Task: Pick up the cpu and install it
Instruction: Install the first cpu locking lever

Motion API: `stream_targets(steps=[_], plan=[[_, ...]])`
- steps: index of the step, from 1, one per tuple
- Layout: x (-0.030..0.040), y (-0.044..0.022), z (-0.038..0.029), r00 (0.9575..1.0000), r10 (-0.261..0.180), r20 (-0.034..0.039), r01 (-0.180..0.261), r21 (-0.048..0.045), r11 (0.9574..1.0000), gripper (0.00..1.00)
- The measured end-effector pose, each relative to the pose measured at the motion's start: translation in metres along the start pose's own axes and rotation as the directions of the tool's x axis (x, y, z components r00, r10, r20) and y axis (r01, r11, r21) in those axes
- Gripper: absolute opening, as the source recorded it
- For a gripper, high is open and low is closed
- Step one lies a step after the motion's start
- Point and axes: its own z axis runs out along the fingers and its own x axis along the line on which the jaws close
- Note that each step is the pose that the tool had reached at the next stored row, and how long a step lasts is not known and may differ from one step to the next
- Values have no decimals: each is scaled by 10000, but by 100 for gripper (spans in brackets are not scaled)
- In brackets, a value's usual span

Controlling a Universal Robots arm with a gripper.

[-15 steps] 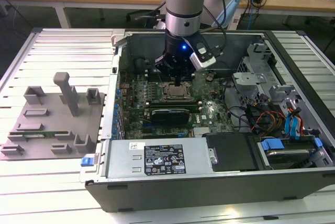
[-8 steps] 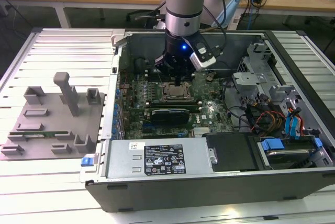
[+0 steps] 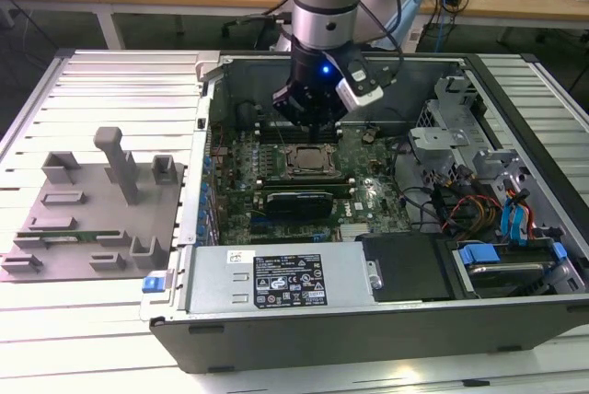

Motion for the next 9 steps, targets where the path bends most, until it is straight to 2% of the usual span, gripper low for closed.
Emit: stream_targets(steps=[3, 9], plan=[[-3, 2, -107, 10000, 0, -1, 0, 28, 10000, 11], [8, 3, -112, 10000, 1, -2, -1, 38, 10000, 11]])
